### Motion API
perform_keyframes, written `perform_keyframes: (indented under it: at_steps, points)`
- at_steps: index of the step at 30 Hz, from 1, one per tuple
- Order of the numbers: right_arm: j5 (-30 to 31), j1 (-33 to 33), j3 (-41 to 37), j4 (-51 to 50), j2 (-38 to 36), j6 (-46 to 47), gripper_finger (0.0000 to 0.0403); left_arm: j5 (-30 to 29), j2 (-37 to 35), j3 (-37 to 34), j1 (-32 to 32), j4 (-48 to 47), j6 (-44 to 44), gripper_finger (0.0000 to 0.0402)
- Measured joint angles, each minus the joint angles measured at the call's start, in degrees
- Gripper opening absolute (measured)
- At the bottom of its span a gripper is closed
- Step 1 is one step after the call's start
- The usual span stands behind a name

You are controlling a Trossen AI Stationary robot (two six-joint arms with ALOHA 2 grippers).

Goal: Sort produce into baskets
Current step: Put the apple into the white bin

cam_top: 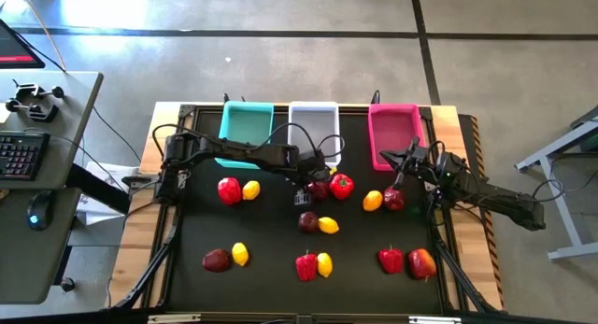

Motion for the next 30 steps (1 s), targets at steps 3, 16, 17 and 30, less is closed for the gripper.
perform_keyframes:
  at_steps: [3, 16, 17, 30]
  points:
    - [0.01, 0.01, 0.02, 0.00, 0.00, -0.01, 0.0000, 0.02, -0.05, 0.00, 0.15, -0.09, 0.28, 0.0220]
    - [0.00, 0.01, 0.01, 0.00, 0.00, -0.01, 0.0000, 1.22, -1.47, -0.23, 0.95, -2.23, 1.50, 0.0171]
    - [-0.01, 0.01, 0.02, -0.01, 0.00, -0.01, 0.0000, 1.42, -1.89, -0.32, 1.18, -2.68, 1.50, 0.0171]
    - [0.01, 0.01, 0.02, -0.02, 0.00, -0.01, 0.0000, 2.16, -11.45, -0.35, 3.46, -6.56, 0.42, 0.0152]
